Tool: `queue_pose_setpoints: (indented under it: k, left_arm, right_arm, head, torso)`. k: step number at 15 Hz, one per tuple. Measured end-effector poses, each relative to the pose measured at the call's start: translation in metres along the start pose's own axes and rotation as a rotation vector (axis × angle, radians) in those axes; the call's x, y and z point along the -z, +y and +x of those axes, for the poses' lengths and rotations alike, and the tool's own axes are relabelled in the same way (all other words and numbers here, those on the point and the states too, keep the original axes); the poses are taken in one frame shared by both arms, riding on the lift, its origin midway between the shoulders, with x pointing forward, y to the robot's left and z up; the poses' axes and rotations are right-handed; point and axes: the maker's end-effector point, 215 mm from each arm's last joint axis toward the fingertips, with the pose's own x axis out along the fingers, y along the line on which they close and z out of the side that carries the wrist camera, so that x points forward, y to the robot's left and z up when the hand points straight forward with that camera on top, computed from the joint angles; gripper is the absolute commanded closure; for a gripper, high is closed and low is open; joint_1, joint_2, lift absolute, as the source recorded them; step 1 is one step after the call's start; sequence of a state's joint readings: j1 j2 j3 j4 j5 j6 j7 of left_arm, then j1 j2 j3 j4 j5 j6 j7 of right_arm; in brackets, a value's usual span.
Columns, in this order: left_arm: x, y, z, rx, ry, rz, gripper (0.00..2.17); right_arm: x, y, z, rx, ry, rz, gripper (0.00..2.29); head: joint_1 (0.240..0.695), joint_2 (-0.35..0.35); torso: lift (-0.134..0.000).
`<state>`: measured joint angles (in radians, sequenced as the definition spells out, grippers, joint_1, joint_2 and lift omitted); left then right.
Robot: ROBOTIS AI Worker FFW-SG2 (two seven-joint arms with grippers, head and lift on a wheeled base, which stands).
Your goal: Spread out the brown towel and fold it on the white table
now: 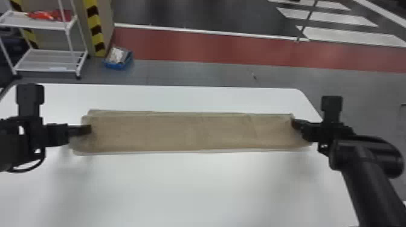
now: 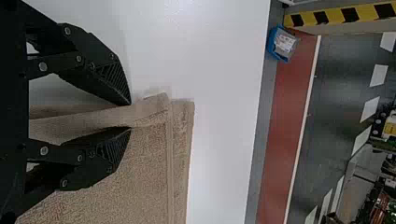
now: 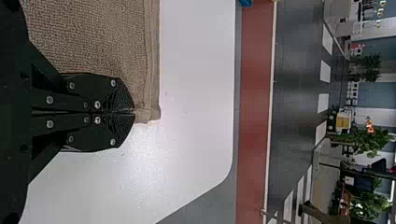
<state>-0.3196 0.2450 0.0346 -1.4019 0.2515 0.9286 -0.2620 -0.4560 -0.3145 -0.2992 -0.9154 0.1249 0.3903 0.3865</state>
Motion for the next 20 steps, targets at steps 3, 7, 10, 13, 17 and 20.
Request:
queue_pose_setpoints:
  k: [3, 7, 10, 13, 17, 20]
  left_arm:
    - [-0.009, -0.001, -0.003, 0.001, -0.027, -0.001, 0.73]
    - [-0.016, -0.003, -0.008, 0.003, -0.062, 0.007, 0.73]
    - [-0.013, -0.006, -0.007, 0.013, -0.056, 0.010, 0.73]
    - [-0.008, -0.007, -0.007, 0.011, -0.042, 0.014, 0.98]
    - [-0.014, -0.006, -0.010, -0.002, -0.058, 0.014, 0.98]
    - [-0.026, -0.010, -0.019, -0.007, -0.096, 0.028, 0.98]
  right_arm:
    - [0.001, 0.000, 0.000, 0.000, 0.002, 0.001, 1.41]
    - [0.000, 0.000, 0.000, 0.000, 0.002, 0.001, 1.41]
    - [0.001, 0.000, -0.001, 0.001, 0.003, 0.001, 1.41]
    - [0.002, 0.000, -0.001, 0.001, 0.004, 0.002, 1.41]
    - [0.002, -0.001, -0.001, 0.001, 0.004, 0.002, 1.41]
    - [0.003, -0.001, -0.001, 0.001, 0.006, 0.003, 1.41]
  head:
    - [0.695, -0.185]
    - [0.695, -0.185]
    - [0.695, -0.188]
    - [0.695, -0.190]
    - [0.695, -0.188]
    - [0.695, -0.188]
  torso:
    - [-0.124]
    - [-0.124]
    - [-0.124]
    - [-0.124]
    - [-0.124]
    - [-0.124]
